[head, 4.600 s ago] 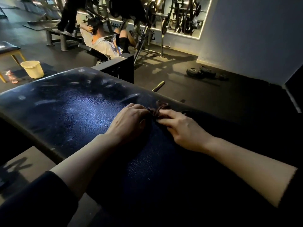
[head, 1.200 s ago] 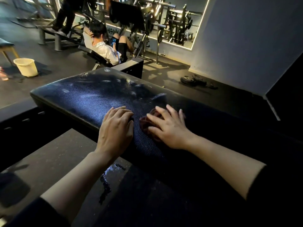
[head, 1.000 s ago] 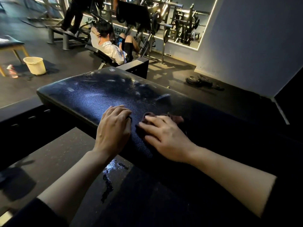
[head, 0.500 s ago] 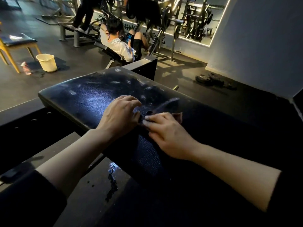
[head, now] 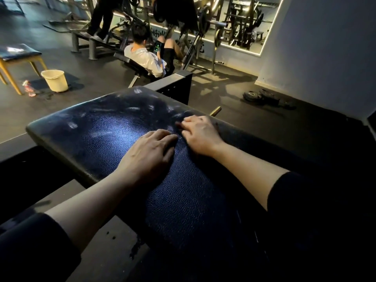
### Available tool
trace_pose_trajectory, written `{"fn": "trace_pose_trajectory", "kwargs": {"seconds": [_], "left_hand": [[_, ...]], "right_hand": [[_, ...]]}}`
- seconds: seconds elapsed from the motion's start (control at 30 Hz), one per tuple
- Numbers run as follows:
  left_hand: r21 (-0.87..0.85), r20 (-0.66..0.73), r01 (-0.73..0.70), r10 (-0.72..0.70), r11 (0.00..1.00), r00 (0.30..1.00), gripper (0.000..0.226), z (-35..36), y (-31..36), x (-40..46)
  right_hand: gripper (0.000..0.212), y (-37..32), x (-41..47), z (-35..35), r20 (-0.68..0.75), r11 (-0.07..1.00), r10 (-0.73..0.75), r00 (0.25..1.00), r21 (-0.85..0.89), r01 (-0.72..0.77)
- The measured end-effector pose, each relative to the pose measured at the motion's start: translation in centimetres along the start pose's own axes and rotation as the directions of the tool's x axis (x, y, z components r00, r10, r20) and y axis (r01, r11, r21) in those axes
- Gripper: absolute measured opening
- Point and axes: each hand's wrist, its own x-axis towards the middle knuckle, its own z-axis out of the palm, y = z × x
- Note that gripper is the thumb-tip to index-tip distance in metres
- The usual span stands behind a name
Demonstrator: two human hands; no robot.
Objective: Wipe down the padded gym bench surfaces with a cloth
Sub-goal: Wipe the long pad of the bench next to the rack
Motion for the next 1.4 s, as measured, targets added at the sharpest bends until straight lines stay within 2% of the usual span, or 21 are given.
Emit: {"fn": "trace_pose_trajectory", "kwargs": {"seconds": [0.07,0.1,0.17,0.23,0.27,0.3,0.37,0.47,0.6,0.63,0.77,0.83,0.97,1.03,1.17,1.23,1.3,1.4], "left_hand": [[0.002,-0.002,-0.017,0.017,1.0,1.0,0.057,0.0,-0.1,-0.1],[-0.003,0.004,-0.01,0.01,1.0,1.0,0.051,-0.1,-0.1,-0.1],[-0.012,0.012,0.002,-0.001,1.0,1.0,0.045,-0.1,-0.1,-0.1],[-0.009,0.011,0.004,-0.004,1.0,1.0,0.05,0.0,0.1,-0.1],[-0.007,0.007,0.006,-0.006,1.0,1.0,0.052,0.0,0.1,-0.1],[-0.011,0.004,0.009,-0.009,1.0,1.0,0.053,0.0,0.2,-0.1],[-0.031,0.003,0.016,-0.016,0.999,1.0,0.051,-0.1,0.3,-0.1],[-0.035,0.019,0.011,-0.011,0.999,1.0,0.042,-0.2,0.0,-0.1],[-0.021,0.028,0.021,-0.02,1.0,0.999,0.042,0.0,-0.3,-0.1],[-0.01,0.027,0.024,-0.024,1.0,0.999,0.044,0.0,-0.3,-0.1],[0.009,0.021,0.018,-0.018,1.0,1.0,0.047,0.2,-0.2,0.0],[0.02,-0.005,0.0,0.0,1.0,1.0,0.057,0.2,0.0,0.1],[0.029,0.002,-0.003,0.002,1.0,1.0,0.057,0.3,-0.1,0.1],[0.035,0.012,-0.007,0.006,0.999,1.0,0.064,0.4,-0.3,0.1],[0.028,-0.001,-0.02,0.02,0.999,1.0,0.071,0.4,-0.3,0.1],[0.039,-0.022,-0.024,0.025,0.999,0.999,0.068,0.4,-0.2,0.1],[0.031,-0.024,-0.022,0.022,0.999,0.999,0.066,0.4,-0.2,0.2],[0.026,-0.016,-0.022,0.022,0.999,1.0,0.066,0.5,-0.3,0.2]], "right_hand": [[0.036,-0.3,-1.7,-0.8,-0.019,0.99,-0.131,0.991,0.056,0.132],[0.036,0.8,-2.1,-1.3,-0.002,0.989,-0.128,0.992,0.068,0.127],[0.035,4.6,-2.7,-2.3,0.024,0.999,0.041,0.999,0.016,-0.041],[0.034,7.2,-3.0,-3.7,0.002,0.952,0.305,0.952,0.008,-0.305],[0.034,7.3,-2.7,-4.1,0.01,0.921,0.389,0.921,0.021,-0.389],[0.034,6.5,-1.8,-3.8,0.024,0.915,0.404,0.914,0.009,-0.404],[0.035,2.8,0.3,-2.7,0.071,0.949,0.314,0.947,-0.057,-0.31],[0.037,-2.3,2.5,-0.3,0.075,0.994,0.103,0.992,-0.029,-0.102],[0.037,-1.4,-0.4,-1.6,0.1,0.988,-0.076,0.992,-0.128,0.089],[0.038,-0.2,-1.9,-2.3,0.11,0.986,-0.057,0.992,-0.147,0.073],[0.046,3.8,-7.7,-3.8,0.175,0.981,0.168,0.97,-0.129,-0.146],[0.047,3.7,-6.7,-3.2,0.184,0.978,0.199,0.963,-0.102,-0.182],[0.047,1.8,-0.4,-1.6,0.207,0.97,0.245,0.947,-0.064,-0.236],[0.054,1.5,0.6,-1.6,0.224,0.963,0.27,0.936,-0.084,-0.258],[0.088,2.7,-4.8,-4.0,0.249,0.966,0.224,0.942,-0.181,-0.182],[0.098,3.6,-7.5,-5.8,0.289,0.977,0.193,0.937,-0.14,-0.159],[0.096,4.6,-8.6,-7.5,0.297,0.982,0.169,0.94,0.029,-0.186],[0.069,5.5,-8.7,-8.6,0.257,0.982,0.052,0.965,0.164,-0.096]]}}
